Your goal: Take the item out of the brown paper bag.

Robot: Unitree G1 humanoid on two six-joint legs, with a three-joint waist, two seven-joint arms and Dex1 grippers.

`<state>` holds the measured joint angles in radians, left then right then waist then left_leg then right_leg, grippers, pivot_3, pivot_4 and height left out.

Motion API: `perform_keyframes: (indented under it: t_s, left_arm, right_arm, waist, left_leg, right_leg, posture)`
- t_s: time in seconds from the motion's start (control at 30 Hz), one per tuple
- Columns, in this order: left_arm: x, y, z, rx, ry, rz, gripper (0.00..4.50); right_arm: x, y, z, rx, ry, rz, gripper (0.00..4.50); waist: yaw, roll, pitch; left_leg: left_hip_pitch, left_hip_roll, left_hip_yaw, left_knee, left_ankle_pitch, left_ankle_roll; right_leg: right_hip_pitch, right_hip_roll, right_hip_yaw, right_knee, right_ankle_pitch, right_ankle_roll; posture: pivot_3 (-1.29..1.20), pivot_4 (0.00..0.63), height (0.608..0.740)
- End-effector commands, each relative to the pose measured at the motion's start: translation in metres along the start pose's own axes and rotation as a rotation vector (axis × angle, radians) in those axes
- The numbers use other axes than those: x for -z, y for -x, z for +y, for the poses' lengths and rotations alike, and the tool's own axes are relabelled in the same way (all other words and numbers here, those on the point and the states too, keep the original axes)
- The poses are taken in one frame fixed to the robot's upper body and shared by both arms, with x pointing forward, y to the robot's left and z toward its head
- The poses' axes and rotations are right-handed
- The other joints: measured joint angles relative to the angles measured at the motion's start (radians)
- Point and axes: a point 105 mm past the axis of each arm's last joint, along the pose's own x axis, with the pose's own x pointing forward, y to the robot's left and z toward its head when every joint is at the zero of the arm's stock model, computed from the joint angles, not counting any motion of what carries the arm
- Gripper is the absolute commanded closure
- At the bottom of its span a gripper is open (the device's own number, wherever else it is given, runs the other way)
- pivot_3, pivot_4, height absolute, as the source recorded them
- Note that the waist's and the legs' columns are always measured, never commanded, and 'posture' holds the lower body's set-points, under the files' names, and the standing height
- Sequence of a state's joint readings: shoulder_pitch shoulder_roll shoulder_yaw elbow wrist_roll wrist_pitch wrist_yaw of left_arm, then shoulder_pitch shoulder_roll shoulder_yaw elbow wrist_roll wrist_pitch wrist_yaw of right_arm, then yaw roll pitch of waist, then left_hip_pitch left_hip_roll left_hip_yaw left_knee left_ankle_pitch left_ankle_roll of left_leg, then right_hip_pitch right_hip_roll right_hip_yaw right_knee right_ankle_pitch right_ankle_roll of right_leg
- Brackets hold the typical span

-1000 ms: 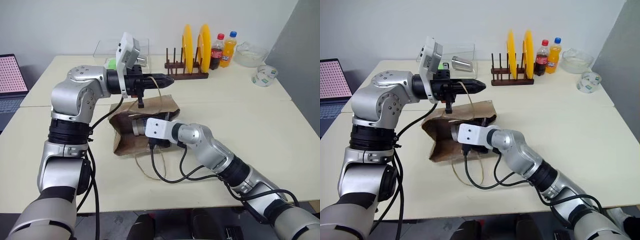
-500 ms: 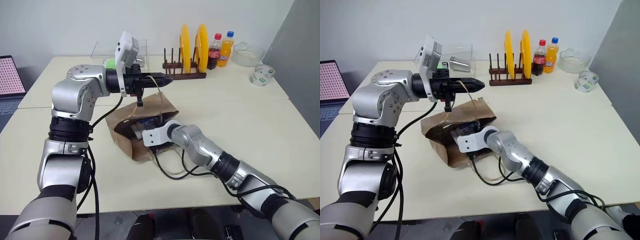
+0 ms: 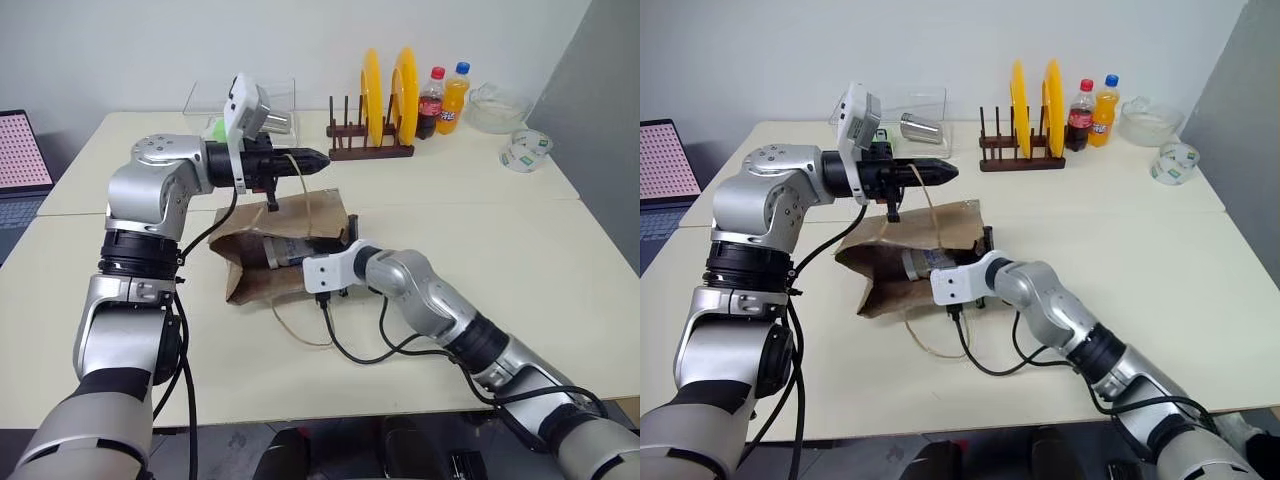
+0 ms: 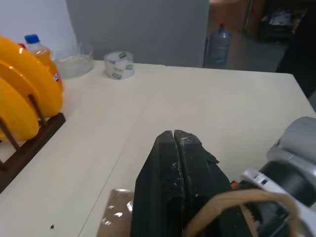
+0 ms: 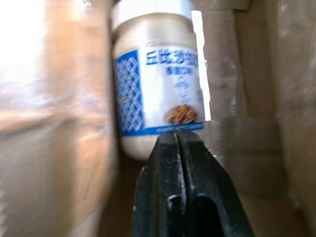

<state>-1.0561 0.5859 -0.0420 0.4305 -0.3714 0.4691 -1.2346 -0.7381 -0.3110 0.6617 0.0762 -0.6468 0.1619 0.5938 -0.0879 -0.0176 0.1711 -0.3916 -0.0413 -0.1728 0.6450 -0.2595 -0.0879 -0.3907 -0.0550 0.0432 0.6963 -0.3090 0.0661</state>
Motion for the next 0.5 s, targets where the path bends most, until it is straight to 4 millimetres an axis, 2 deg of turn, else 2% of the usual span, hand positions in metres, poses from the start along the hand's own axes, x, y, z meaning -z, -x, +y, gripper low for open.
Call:
perform_keyframes:
  t_s: [0.03,0.1,0.13,0.2,0.27,0.43,0.5]
  left_arm:
    - [-0.022,0.002,0.002,-0.008,-0.059,-0.045,4.5]
    - [-0.023,0.002,0.001,-0.004,-0.055,-0.047,4.5]
    - [-0.023,0.001,0.0,-0.001,-0.054,-0.047,4.5]
    - [-0.023,0.001,-0.001,0.005,-0.05,-0.048,4.5]
    - [-0.023,0.0,-0.003,0.013,-0.046,-0.052,4.5]
    - [-0.026,-0.005,-0.009,0.034,-0.038,-0.063,4.5]
    - [-0.024,-0.005,-0.01,0.035,-0.04,-0.06,4.5]
  right_arm:
    - [-0.015,0.01,-0.008,0.003,0.02,-0.077,4.49]
    - [-0.025,0.012,-0.01,0.007,-0.01,-0.108,4.49]
    - [-0.03,0.011,-0.012,0.011,-0.021,-0.121,4.3]
    - [-0.037,0.012,-0.014,0.02,-0.035,-0.135,3.87]
    - [-0.04,0.012,-0.019,0.033,-0.033,-0.132,3.25]
    - [-0.042,0.016,-0.034,0.076,0.024,-0.113,1.47]
    - [-0.04,0.02,-0.036,0.079,0.024,-0.109,1.47]
  waist:
    - [0.0,0.0,0.0]
    - [0.0,0.0,0.0]
    - [0.0,0.0,0.0]
    - [-0.002,0.0,0.0]
    - [-0.002,0.0,0.0]
    - [0.001,0.0,0.0]
    - [0.001,0.0,0.0]
  left_leg:
    - [0.0,0.0,0.0,0.0,0.0,0.0]
    - [0.0,0.0,0.0,0.0,0.0,0.0]
    - [0.0,0.0,0.0,0.0,0.0,0.0]
    - [0.0,0.0,0.0,0.0,0.0,0.0]
    - [0.0,0.0,0.0,0.0,0.0,0.0]
    - [0.0,0.0,0.0,0.0,0.0,0.0]
    - [0.0,0.0,0.0,0.0,0.0,0.0]
  right_leg:
    - [0.0,0.0,0.0,0.0,0.0,0.0]
    - [0.0,0.0,0.0,0.0,0.0,0.0]
    - [0.0,0.0,0.0,0.0,0.0,0.0]
    - [0.0,0.0,0.0,0.0,0.0,0.0]
    - [0.0,0.0,0.0,0.0,0.0,0.0]
    - [0.0,0.0,0.0,0.0,0.0,0.0]
    - [0.0,0.0,0.0,0.0,0.0,0.0]
  posture:
    - [0.0,0.15,0.74]
    - [0.0,0.15,0.74]
    - [0.0,0.15,0.74]
    - [0.0,0.15,0.74]
    - [0.0,0.15,0.74]
    - [0.0,0.15,0.74]
    - [0.0,0.15,0.74]
